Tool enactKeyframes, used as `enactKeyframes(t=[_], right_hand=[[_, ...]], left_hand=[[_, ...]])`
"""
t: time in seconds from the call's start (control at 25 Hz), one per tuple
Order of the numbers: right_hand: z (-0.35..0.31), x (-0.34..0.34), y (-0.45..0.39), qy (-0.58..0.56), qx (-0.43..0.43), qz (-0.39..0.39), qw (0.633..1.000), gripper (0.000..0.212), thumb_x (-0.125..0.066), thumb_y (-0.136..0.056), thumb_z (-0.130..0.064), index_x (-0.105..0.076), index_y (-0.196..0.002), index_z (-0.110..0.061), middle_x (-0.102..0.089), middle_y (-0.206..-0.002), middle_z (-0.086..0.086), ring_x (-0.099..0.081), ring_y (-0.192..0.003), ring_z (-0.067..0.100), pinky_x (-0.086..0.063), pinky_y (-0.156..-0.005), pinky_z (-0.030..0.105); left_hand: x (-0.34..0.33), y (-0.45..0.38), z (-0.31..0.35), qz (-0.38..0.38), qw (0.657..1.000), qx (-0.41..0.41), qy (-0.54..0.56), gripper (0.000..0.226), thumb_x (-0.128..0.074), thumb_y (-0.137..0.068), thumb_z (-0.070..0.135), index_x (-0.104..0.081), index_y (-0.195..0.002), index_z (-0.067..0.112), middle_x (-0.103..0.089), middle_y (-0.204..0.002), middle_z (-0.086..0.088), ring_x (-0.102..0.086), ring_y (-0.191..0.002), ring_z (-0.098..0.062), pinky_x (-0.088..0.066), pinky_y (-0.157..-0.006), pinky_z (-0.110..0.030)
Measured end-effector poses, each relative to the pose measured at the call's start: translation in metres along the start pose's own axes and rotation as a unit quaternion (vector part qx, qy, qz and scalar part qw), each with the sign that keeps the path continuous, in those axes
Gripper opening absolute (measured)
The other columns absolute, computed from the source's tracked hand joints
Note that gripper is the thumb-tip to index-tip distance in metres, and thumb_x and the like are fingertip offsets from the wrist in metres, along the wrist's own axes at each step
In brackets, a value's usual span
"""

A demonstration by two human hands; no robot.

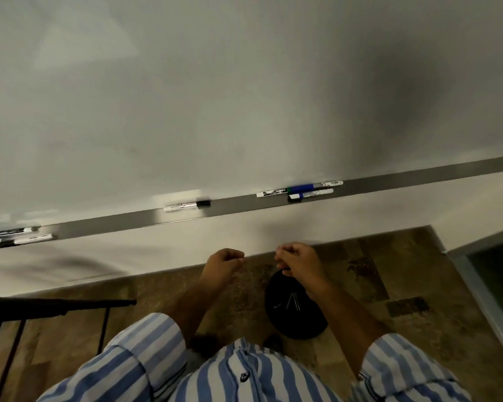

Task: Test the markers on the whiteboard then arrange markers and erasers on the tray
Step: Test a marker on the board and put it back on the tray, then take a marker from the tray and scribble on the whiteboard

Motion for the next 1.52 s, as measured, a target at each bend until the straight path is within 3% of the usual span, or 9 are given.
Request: enactKeyframes(t=[0.16,0.4,0.6,0.76,0.92,1.04,1.16,1.32,1.52], right_hand=[[-0.039,-0.045,-0.013,0.023,0.043,-0.034,0.998,0.007,-0.069,-0.101,-0.021,-0.075,-0.104,-0.019,-0.078,-0.1,0.004,-0.076,-0.093,0.024,-0.066,-0.087,0.039],[-0.087,-0.126,-0.038,0.093,0.092,-0.081,0.988,0.023,-0.069,-0.101,-0.024,-0.068,-0.124,-0.021,-0.07,-0.116,-0.003,-0.073,-0.097,0.019,-0.065,-0.085,0.036],[-0.115,-0.174,-0.069,0.146,0.109,-0.065,0.981,0.041,-0.073,-0.098,-0.026,-0.062,-0.137,-0.027,-0.062,-0.132,-0.004,-0.068,-0.11,0.022,-0.063,-0.091,0.04],[-0.118,-0.205,-0.094,0.192,0.07,-0.063,0.977,0.062,-0.076,-0.092,-0.031,-0.052,-0.149,-0.023,-0.058,-0.138,0.001,-0.064,-0.12,0.028,-0.059,-0.1,0.049],[-0.123,-0.234,-0.096,0.149,0.047,-0.064,0.986,0.045,-0.074,-0.095,-0.017,-0.06,-0.138,-0.02,-0.066,-0.111,0.001,-0.067,-0.101,0.025,-0.059,-0.088,0.041],[-0.116,-0.249,-0.097,0.145,0.04,-0.039,0.988,0.05,-0.077,-0.094,-0.017,-0.061,-0.14,-0.022,-0.064,-0.125,0.002,-0.068,-0.111,0.029,-0.06,-0.101,0.05],[-0.115,-0.251,-0.095,0.095,0.041,0.004,0.995,0.047,-0.076,-0.095,-0.012,-0.062,-0.139,-0.019,-0.067,-0.129,0.005,-0.069,-0.109,0.027,-0.064,-0.09,0.044],[-0.125,-0.246,-0.095,-0.003,0.059,0.029,0.998,0.028,-0.075,-0.096,-0.007,-0.07,-0.123,-0.015,-0.072,-0.121,0.013,-0.072,-0.102,0.026,-0.064,-0.085,0.036],[-0.134,-0.248,-0.084,-0.197,-0.02,0.016,0.98,0.011,-0.075,-0.096,-0.004,-0.075,-0.106,-0.01,-0.077,-0.107,0.012,-0.075,-0.094,0.023,-0.063,-0.078,0.032]], left_hand=[[0.039,-0.006,0.009,0.044,0.997,-0.013,0.064,0.015,-0.066,-0.101,0.007,-0.073,-0.113,0.013,-0.075,-0.114,-0.01,-0.072,-0.105,-0.025,-0.062,-0.09,-0.041],[0.118,-0.032,0.026,0.123,0.987,-0.045,0.092,0.025,-0.067,-0.1,0.01,-0.069,-0.124,0.015,-0.069,-0.125,-0.007,-0.067,-0.112,-0.023,-0.057,-0.095,-0.04],[0.169,-0.064,0.044,0.123,0.99,-0.063,0.032,0.035,-0.071,-0.097,0.01,-0.067,-0.13,0.016,-0.067,-0.127,-0.006,-0.063,-0.117,-0.022,-0.05,-0.091,-0.032],[0.208,-0.087,0.056,0.114,0.992,-0.054,-0.025,0.047,-0.076,-0.092,0.012,-0.063,-0.137,0.016,-0.065,-0.13,-0.009,-0.063,-0.122,-0.028,-0.056,-0.099,-0.04],[0.224,-0.103,0.057,0.058,0.991,-0.038,-0.111,0.063,-0.08,-0.089,0.014,-0.055,-0.147,0.014,-0.063,-0.139,-0.008,-0.063,-0.123,-0.03,-0.056,-0.106,-0.047],[0.227,-0.106,0.057,0.048,0.986,-0.043,-0.152,0.06,-0.078,-0.092,0.015,-0.056,-0.148,0.013,-0.065,-0.142,-0.007,-0.064,-0.126,-0.027,-0.052,-0.11,-0.038],[0.232,-0.107,0.056,0.06,0.989,-0.045,-0.125,0.057,-0.077,-0.093,0.01,-0.057,-0.146,0.013,-0.066,-0.138,-0.007,-0.065,-0.123,-0.027,-0.054,-0.107,-0.036],[0.252,-0.109,0.053,0.129,0.989,-0.056,-0.042,0.047,-0.074,-0.087,0.0,-0.068,-0.131,0.013,-0.072,-0.124,-0.007,-0.068,-0.105,-0.022,-0.061,-0.093,-0.034],[0.25,-0.093,0.055,0.184,0.976,-0.067,0.1,0.018,-0.08,-0.087,0.003,-0.078,-0.105,0.007,-0.075,-0.09,-0.006,-0.07,-0.079,-0.016,-0.057,-0.065,-0.019]])
Point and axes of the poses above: each hand's wrist, its own y-axis away from the middle knuckle, its own x-axis out of the back of the hand, z = x × y, the point moved 8 cm from there along -y, towards the middle knuckle
